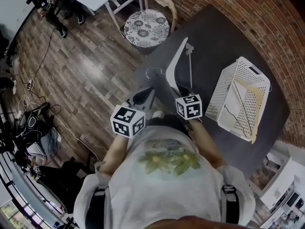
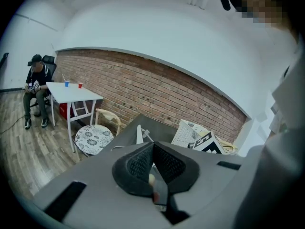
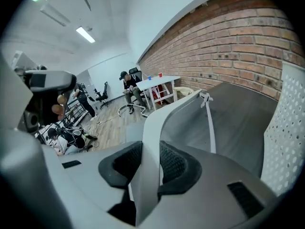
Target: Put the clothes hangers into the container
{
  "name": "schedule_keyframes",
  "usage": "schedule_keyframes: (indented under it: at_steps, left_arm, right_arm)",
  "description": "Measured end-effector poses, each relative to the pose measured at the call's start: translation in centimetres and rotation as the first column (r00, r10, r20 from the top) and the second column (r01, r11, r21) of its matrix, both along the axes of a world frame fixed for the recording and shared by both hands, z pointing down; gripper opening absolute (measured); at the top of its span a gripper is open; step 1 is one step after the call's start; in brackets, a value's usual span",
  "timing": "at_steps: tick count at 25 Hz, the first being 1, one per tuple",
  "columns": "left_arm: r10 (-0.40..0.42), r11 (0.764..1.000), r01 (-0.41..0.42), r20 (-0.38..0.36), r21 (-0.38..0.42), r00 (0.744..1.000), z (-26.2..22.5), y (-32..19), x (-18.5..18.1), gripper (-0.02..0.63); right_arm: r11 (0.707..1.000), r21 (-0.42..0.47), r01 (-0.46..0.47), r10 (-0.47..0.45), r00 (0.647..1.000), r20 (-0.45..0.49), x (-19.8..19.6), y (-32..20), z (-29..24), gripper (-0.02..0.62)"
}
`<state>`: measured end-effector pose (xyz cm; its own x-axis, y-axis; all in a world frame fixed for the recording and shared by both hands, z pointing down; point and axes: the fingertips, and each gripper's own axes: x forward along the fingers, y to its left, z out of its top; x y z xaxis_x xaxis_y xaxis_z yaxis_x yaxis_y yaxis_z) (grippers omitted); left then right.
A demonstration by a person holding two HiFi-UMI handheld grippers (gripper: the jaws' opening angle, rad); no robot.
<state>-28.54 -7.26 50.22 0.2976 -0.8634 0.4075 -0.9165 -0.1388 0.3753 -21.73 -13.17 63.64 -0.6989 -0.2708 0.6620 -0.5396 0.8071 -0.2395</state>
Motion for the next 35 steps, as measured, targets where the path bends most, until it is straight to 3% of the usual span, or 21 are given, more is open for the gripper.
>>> schedule_keyframes:
  at_steps: [14,35]
  left_arm:
    - [0.007,1.000,-0.007,0.012,0.009,1.000,-1.3,2.4,4.2,0.029]
    - [0.064,0.998,-0.064,0.022,0.027,0.998,-3.2,4.7,13.5,0.029]
  right_arm:
    - [0.997,0.082,0.011,-0.022,0.990,0.141,1.8,2.6,-9.2,0.132]
    - [0.976,0.217,0.022,-0.070,0.973,0.218,10.4,6.3,-18.2,0.132]
